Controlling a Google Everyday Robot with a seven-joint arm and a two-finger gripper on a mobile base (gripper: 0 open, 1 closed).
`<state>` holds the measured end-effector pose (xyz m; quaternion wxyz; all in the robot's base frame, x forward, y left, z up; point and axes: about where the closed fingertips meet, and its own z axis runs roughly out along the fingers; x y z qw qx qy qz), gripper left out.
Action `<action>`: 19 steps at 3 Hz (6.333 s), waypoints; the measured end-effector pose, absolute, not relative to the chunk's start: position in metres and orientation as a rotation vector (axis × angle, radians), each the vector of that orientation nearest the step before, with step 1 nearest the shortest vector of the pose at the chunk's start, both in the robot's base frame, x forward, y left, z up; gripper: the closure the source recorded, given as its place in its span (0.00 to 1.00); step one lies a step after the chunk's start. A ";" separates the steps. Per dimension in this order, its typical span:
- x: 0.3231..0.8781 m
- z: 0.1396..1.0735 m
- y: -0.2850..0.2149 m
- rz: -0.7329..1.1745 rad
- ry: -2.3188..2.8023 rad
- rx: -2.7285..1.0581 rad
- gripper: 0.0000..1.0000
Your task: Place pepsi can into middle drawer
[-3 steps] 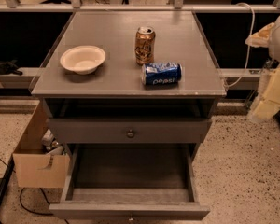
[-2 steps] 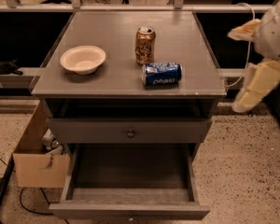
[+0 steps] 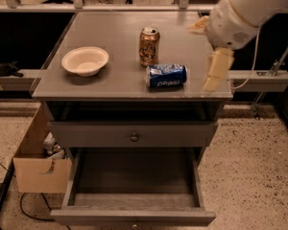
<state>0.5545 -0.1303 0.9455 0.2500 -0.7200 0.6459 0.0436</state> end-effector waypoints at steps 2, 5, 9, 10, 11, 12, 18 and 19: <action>0.616 0.918 -0.107 0.178 1.774 -2.081 0.00; 0.644 0.885 -0.114 0.281 1.896 -2.017 0.00; 0.651 0.834 -0.101 0.433 2.027 -1.951 0.00; 0.651 0.833 -0.100 0.439 2.031 -1.944 0.15; 0.651 0.833 -0.100 0.439 2.031 -1.944 0.38; 0.651 0.833 -0.100 0.439 2.031 -1.944 0.62; 0.579 0.905 -0.161 0.317 1.956 -1.767 1.00; 0.527 0.909 -0.174 0.305 1.933 -1.670 1.00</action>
Offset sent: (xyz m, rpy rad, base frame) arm 0.0970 0.0184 -0.0349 -0.0840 0.1381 0.0594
